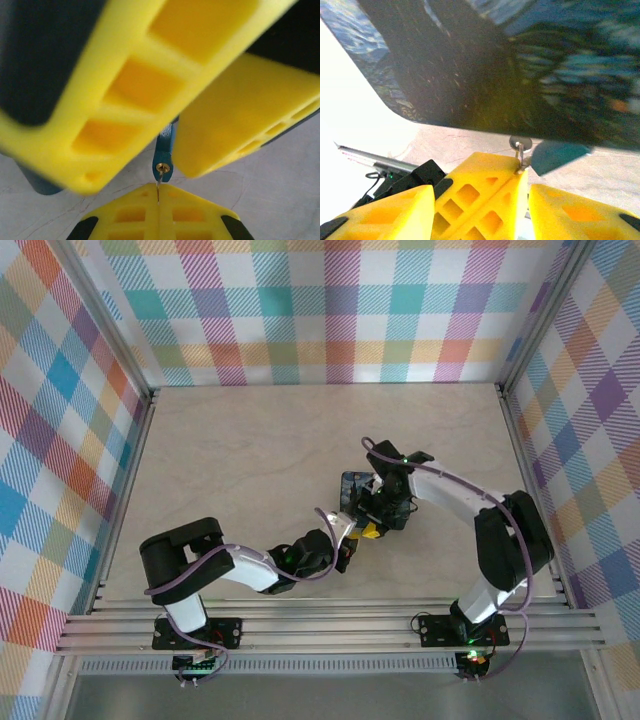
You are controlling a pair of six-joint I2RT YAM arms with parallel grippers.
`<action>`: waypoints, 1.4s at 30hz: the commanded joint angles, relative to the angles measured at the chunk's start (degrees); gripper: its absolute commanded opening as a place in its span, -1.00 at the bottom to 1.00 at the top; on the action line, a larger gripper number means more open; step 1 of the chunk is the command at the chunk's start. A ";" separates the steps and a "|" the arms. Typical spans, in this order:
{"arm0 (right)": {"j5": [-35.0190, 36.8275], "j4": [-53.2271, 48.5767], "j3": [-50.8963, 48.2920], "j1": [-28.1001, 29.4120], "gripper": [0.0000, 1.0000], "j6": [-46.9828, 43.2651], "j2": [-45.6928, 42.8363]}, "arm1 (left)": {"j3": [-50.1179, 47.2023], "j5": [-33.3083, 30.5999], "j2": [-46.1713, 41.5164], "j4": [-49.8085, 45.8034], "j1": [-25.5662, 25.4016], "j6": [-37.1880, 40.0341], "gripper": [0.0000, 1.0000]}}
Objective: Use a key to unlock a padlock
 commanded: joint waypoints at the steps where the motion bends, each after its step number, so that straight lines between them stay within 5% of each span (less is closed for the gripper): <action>1: 5.46 -2.46 -0.73 0.36 0.06 3.08 -5.48 | -0.15 0.28 1.68 2.35 -0.50 -0.97 -1.00; 17: 6.54 14.26 -17.32 -1.14 0.08 17.67 -12.41 | 1.87 3.63 2.82 -0.93 -0.46 -1.15 -1.00; 33: 9.95 12.44 -14.98 -1.31 -0.18 16.07 -8.95 | 3.02 3.40 1.21 -3.76 -0.46 0.50 -1.00; 42: 14.82 16.53 -18.45 -1.03 -0.09 16.72 -12.24 | 3.56 4.96 0.69 -3.15 -0.46 -1.46 -1.00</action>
